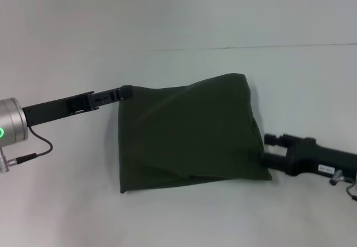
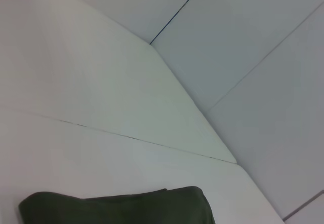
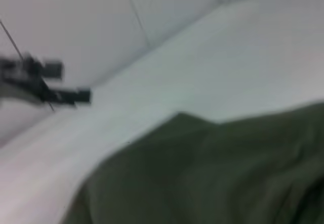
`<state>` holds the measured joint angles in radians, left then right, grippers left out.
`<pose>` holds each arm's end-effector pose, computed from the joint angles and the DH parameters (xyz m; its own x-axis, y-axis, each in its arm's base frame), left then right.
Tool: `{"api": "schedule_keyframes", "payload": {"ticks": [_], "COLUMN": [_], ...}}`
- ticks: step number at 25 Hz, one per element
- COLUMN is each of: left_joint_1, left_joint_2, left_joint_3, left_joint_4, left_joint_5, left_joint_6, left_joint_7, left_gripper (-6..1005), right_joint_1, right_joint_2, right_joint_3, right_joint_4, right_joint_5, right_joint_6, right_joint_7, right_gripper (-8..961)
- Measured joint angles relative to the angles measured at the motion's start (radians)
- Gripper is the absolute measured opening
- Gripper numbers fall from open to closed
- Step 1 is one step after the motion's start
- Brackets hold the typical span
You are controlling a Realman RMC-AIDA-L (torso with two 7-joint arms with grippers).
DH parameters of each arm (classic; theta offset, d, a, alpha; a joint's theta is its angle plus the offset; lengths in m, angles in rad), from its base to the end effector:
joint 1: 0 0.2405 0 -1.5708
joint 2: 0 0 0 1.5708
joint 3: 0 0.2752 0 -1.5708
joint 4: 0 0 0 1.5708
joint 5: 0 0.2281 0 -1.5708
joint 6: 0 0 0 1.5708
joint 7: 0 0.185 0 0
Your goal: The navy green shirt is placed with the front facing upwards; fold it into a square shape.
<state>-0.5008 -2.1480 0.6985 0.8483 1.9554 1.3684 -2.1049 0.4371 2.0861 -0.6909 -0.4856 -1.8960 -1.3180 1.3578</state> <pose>-0.2642 0.4042 -0.0249 0.3192 0.7040 0.6344 0.8926 -0.4482 0.0483 0.3314 0.3537 -0.0700 0.6459 -0.5049 -0.5726 -0.7087 -0.6754 -0.2039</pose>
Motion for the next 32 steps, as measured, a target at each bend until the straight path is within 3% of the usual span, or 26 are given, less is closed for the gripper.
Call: {"api": "schedule_keyframes", "payload": {"ticks": [5,14,26,29,32], "left_joint_1": [0.001,0.001,0.002,0.003,0.017], "left_joint_2": [0.0,-0.002,-0.003,-0.004,-0.004], "left_joint_3": [-0.001,0.005,0.002,0.001,-0.004], "left_joint_4": [0.0,0.0,-0.002,-0.003,-0.002], "left_joint_5": [-0.008,-0.024,-0.024,-0.03,-0.075], "left_joint_6": [0.008,0.008,0.021,0.034,0.065], "left_joint_7": [0.014,0.028,0.045,0.115,0.27], "left_gripper": [965,966,965,965,965], "right_joint_1": [0.014,0.11,0.065,0.057,0.019], "right_joint_2": [0.001,0.006,0.002,0.001,0.001], "right_joint_3": [0.083,-0.019,0.01,0.042,0.087], "right_joint_4": [-0.002,0.091,0.096,0.064,-0.014], "right_joint_5": [0.011,0.003,0.008,0.01,0.023], "right_joint_6": [-0.103,0.086,0.174,0.099,-0.058], "right_joint_7": [-0.018,0.021,0.056,0.032,-0.044], "right_gripper": [749,749,751,752,754]}}
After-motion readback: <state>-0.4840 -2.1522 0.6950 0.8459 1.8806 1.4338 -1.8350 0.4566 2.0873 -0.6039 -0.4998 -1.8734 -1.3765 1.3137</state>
